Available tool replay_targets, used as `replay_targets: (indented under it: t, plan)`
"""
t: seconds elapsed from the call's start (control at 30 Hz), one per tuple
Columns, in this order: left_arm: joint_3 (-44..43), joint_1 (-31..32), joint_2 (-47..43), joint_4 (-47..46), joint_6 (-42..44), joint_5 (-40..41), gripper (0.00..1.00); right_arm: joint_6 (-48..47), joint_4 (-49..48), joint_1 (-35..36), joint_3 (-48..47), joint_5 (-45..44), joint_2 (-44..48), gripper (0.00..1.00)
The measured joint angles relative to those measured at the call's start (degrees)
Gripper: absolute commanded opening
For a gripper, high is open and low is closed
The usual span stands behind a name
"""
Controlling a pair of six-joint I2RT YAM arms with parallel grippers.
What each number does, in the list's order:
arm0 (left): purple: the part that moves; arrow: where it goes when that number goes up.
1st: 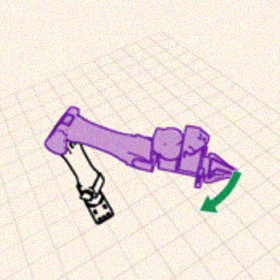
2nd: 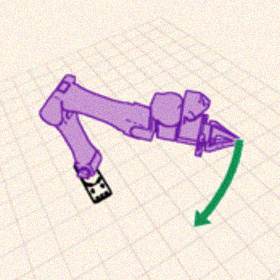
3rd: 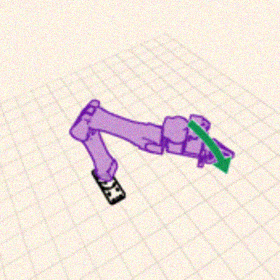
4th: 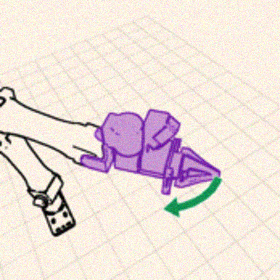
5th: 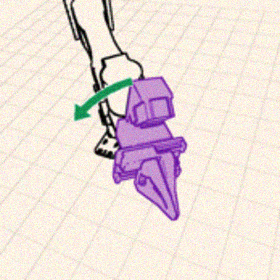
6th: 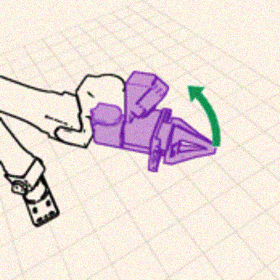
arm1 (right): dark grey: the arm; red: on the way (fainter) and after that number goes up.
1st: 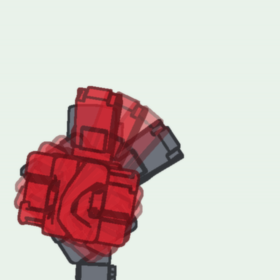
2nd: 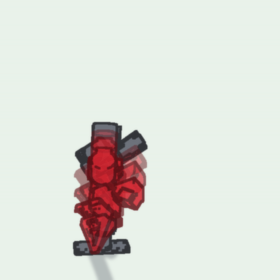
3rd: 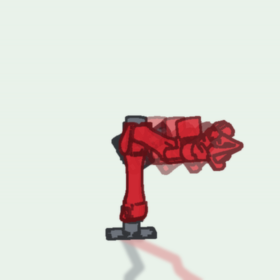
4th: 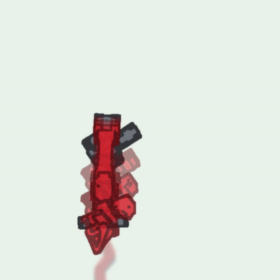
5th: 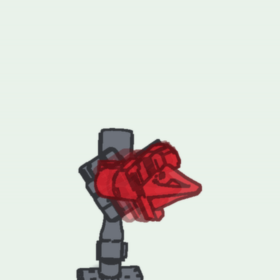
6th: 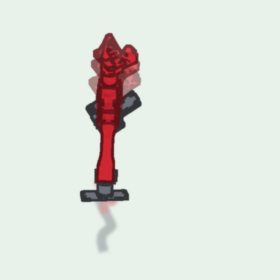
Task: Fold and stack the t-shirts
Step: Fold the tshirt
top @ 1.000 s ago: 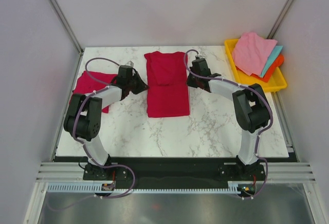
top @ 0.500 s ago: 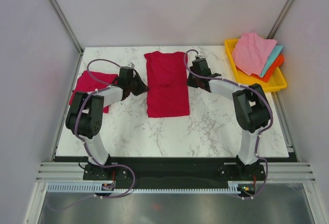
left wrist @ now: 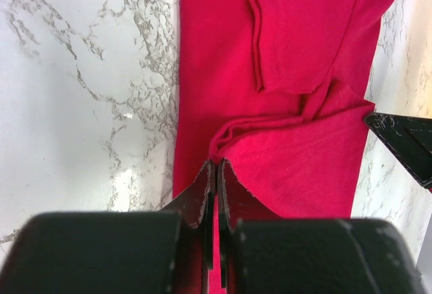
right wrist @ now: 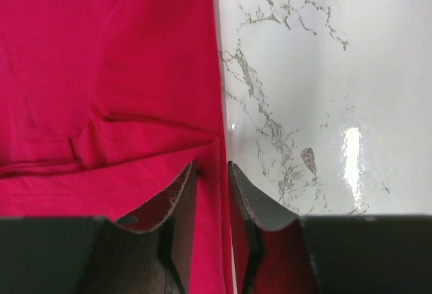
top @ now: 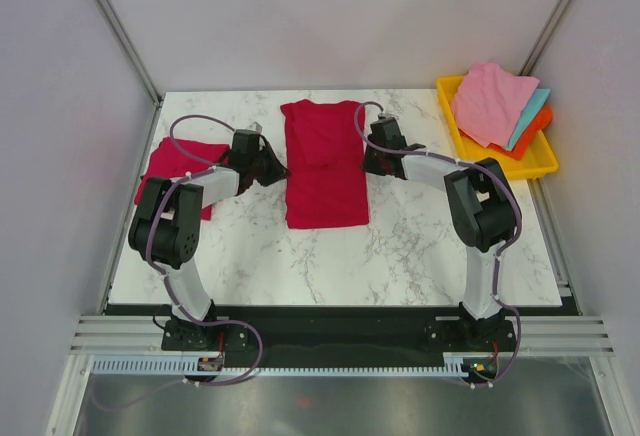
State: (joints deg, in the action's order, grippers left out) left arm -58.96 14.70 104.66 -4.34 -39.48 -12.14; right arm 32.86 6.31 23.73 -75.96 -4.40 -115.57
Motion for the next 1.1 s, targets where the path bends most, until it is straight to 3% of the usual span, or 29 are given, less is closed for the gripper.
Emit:
replay_targets:
  t: [0.2, 0.3, 0.33, 1.1]
  plan:
    - [-0.02, 0.0, 0.0, 0.02, 0.0, 0.0, 0.02, -0.22, 0.35, 0.0, -0.87, -0.02, -0.83, 0.19]
    - [-0.02, 0.0, 0.0, 0.02, 0.0, 0.02, 0.02, -0.39, 0.37, 0.0, -1.01, -0.04, -0.83, 0.01]
    - [-0.02, 0.0, 0.0, 0.02, 0.0, 0.02, 0.02, -0.57, 0.39, 0.0, -1.01, -0.07, -0.83, 0.0]
    - [0.24, 0.04, -3.96, 0.85, 0.0, 1.84, 0.02, -0.66, -0.74, 0.0, 0.94, -0.2, 5.35, 0.0]
